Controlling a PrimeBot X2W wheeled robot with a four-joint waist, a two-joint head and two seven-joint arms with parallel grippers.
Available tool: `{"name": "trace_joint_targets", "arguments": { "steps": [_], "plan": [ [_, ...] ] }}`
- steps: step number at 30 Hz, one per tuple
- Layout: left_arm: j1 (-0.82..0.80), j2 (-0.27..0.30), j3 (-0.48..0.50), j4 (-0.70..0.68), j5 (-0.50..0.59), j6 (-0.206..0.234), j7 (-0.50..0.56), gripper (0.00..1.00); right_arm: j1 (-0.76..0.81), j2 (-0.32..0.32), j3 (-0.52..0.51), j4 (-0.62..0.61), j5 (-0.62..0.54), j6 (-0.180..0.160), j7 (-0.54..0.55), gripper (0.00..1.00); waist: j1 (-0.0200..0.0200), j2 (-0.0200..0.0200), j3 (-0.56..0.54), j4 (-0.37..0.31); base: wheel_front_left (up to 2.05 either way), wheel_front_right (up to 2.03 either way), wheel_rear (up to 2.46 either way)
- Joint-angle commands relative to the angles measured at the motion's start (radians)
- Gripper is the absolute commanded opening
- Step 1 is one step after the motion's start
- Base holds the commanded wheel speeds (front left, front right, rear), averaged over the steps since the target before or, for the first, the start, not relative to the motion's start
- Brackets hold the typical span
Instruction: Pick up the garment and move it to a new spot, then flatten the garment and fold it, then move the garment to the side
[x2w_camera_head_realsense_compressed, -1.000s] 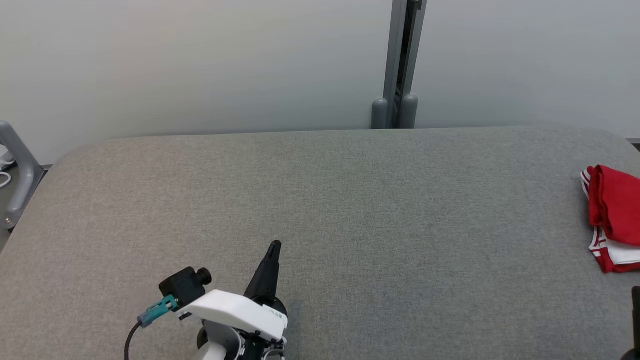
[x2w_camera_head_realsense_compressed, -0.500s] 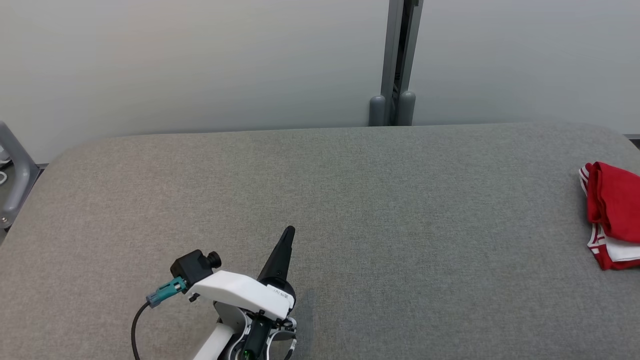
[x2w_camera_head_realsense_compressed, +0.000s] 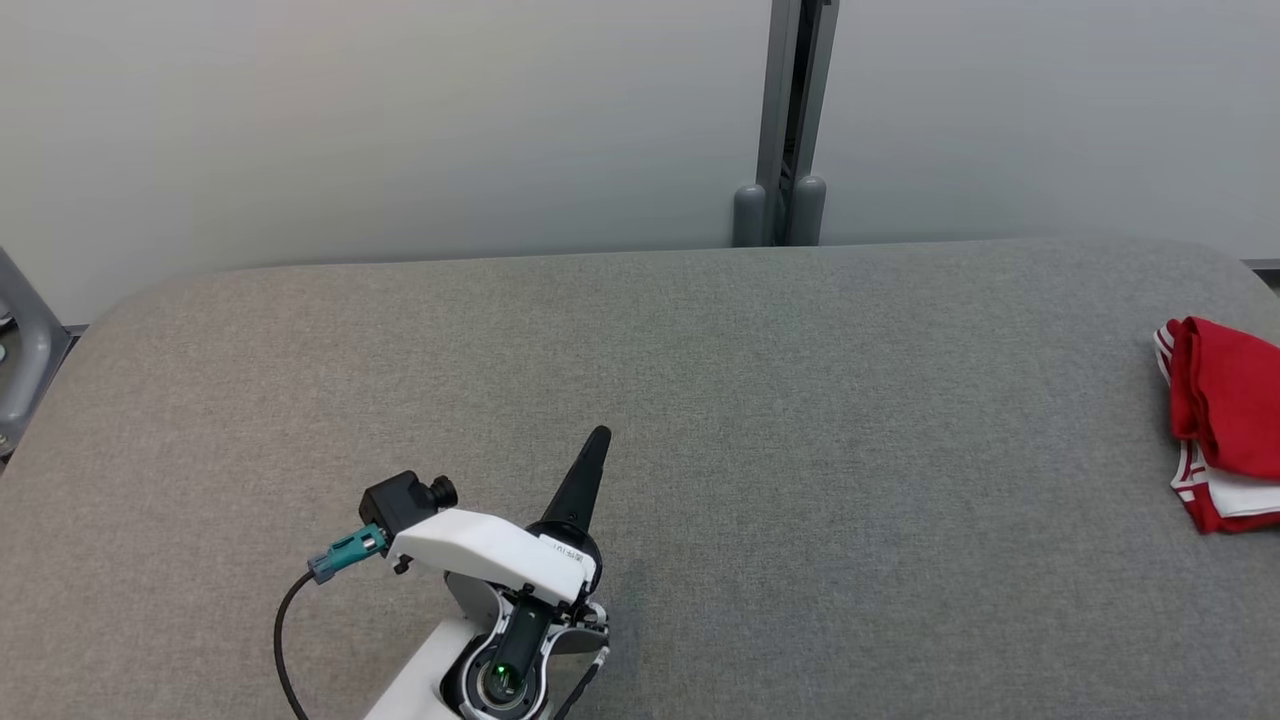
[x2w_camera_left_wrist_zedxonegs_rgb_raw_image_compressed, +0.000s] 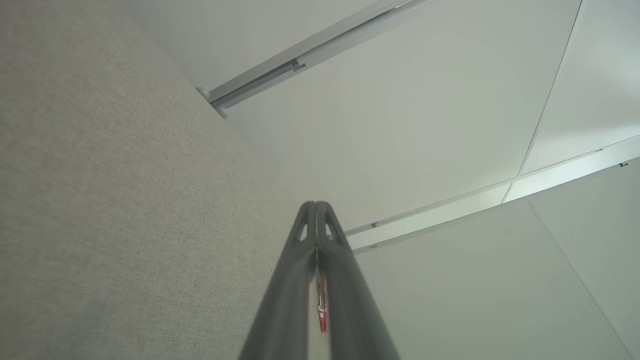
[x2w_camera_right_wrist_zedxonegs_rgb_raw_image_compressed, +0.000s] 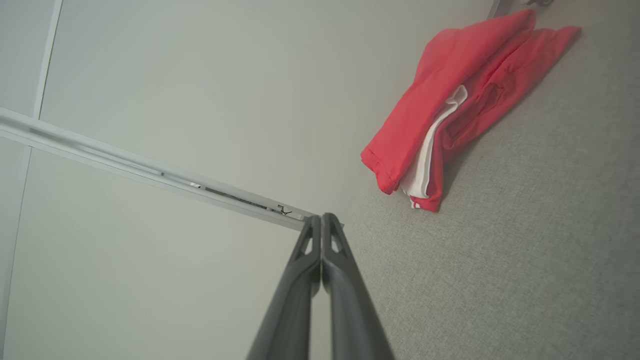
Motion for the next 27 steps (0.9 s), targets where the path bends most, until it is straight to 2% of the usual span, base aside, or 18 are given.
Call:
{"name": "trace_joint_targets", "arguments": {
  "steps": [1, 27],
  "plan": [
    [-0.038, 0.003, -0.008, 0.001, -0.028, -0.009, 0.003, 0.0, 0.008, -0.003, -0.017, -0.019, 0.028, 0.0, 0.009, 0.0, -0.0001, -0.0001, 0.001, -0.001, 0.0, 0.0, 0.0],
    [-0.148, 0.004, -0.096, 0.063, -0.279, -0.046, 0.028, 0.0, 0.074, 0.022, -0.14, -0.085, 0.273, 0.0, 0.064, 0.0, -0.0001, -0.0001, 0.016, -0.014, 0.0, 0.0, 0.0]
  ]
}}
